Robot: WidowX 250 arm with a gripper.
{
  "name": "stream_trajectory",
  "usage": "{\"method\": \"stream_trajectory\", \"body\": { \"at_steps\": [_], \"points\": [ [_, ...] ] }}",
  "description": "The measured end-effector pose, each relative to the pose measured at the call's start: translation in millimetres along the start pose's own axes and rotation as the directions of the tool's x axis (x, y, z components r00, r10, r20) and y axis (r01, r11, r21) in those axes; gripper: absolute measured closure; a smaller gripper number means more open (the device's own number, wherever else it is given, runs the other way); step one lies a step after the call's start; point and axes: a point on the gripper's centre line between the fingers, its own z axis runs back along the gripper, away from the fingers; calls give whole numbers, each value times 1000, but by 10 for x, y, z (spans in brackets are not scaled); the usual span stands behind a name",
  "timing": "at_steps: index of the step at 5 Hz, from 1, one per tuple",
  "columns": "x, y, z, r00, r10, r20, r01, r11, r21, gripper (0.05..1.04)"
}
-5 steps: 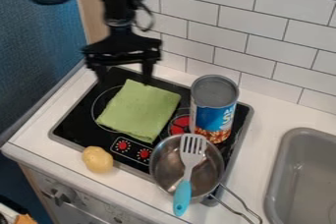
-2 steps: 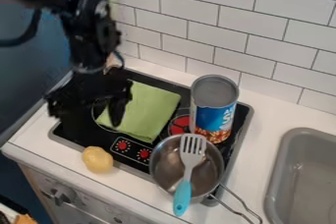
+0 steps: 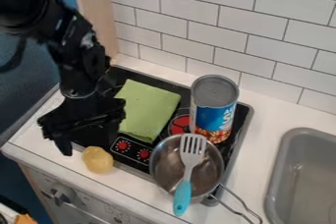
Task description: Put the yellow thing on top of the green cloth
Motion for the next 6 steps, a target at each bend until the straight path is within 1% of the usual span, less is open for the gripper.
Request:
{"method": "stream_trajectory", "body": {
  "at_steps": [1,2,3,4,5,6],
  "points": [
    [20,-17,-98,1000,13,6,-13,1000,-23,83],
    [-5,-99,-133,1000,5,25,-4,999,-31,83],
    [-69,-114,-228,1000,-1,-9,0,999,-33,83],
    [-84,-131,-305,1000,6,-14,-7,999,-38,83],
    [-106,-91,-364,1000,-6,-20,5,1000,-15,83],
    [-105,-67,-468,999,-1,-34,1,1000,1,121]
  ]
}}
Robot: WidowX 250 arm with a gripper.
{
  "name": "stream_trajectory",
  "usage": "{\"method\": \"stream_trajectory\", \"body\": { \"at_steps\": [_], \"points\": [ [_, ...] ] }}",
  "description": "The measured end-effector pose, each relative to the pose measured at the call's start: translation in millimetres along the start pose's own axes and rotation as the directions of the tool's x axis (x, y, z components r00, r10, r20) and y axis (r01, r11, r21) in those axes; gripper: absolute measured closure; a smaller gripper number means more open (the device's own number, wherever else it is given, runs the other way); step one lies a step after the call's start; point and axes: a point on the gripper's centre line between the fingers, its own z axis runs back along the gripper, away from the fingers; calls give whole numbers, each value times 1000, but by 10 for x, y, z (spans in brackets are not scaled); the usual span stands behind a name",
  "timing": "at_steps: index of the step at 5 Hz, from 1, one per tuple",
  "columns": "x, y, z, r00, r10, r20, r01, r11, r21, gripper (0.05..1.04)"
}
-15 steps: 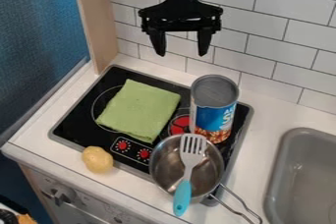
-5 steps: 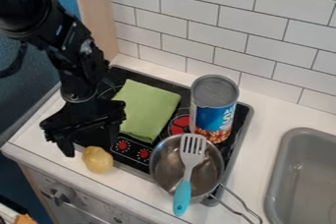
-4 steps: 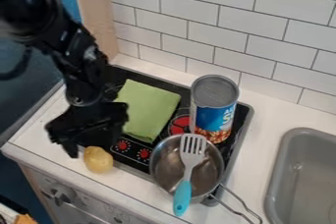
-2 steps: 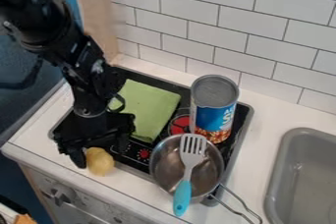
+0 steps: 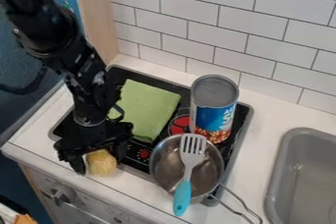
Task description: Put the yellow thing on top of the green cloth
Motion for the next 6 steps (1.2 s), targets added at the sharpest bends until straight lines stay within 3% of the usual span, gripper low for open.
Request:
{"method": "stream_trajectory", "body": {
  "at_steps": [1,2,3,6],
  "points": [
    [-9,44,29,1000,16,-3,-16,1000,-14,384],
    [-25,70,34,1000,13,-3,-13,1000,8,426],
    [-10,58,93,1000,14,-1,-14,1000,0,426],
    [387,-170,571,998,43,56,-39,997,-70,426]
  ]
}}
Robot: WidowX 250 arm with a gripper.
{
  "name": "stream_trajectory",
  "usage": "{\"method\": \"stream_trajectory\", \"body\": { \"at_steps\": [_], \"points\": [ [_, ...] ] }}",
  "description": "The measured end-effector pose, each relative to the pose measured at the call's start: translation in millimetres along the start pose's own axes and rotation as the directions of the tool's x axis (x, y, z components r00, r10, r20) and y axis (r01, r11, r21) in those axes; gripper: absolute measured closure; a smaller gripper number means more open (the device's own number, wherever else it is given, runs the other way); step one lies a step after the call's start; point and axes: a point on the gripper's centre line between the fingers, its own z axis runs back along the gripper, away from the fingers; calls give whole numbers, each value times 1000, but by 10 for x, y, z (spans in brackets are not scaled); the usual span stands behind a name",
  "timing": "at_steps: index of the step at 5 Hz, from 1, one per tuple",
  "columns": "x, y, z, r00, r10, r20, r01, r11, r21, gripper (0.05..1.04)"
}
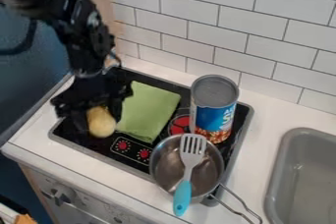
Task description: Put the yellow thing on top of the green cloth
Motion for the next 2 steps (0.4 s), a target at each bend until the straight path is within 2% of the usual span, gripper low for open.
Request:
{"method": "stream_trajectory", "body": {
  "at_steps": [1,2],
  "points": [
    [161,-148,21,1000,-11,18,11,999,-32,427],
    [240,-364,-73,998,-44,33,45,998,-39,426]
  ]
}}
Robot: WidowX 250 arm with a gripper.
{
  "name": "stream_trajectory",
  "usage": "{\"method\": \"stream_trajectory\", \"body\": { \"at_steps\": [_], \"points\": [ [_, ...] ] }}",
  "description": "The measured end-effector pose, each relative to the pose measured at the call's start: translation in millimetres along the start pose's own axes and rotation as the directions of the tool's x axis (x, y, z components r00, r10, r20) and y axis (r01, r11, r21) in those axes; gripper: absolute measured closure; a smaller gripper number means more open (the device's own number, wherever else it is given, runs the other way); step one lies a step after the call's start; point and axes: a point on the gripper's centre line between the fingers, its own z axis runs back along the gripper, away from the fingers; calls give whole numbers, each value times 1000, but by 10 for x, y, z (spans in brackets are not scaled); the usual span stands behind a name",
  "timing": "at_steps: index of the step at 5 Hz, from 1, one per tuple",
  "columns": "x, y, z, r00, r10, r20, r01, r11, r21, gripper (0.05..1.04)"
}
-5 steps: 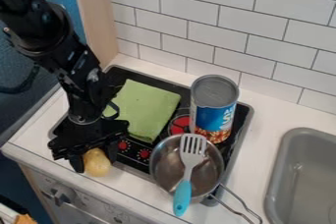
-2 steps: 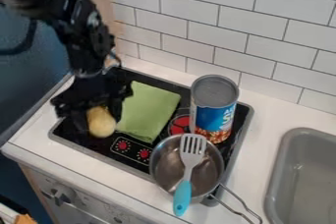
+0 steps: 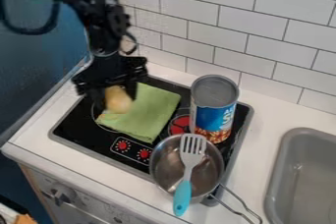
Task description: Put the yellow thing on top of the green cloth
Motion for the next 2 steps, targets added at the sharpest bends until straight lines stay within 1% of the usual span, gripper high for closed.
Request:
{"method": "stream_trajectory", "body": {
  "at_steps": [1,2],
  "points": [
    [140,-146,-76,999,13,33,-12,1000,-29,426],
    [192,-274,-216,999,9,50,-7,999,-42,426]
  ]
}}
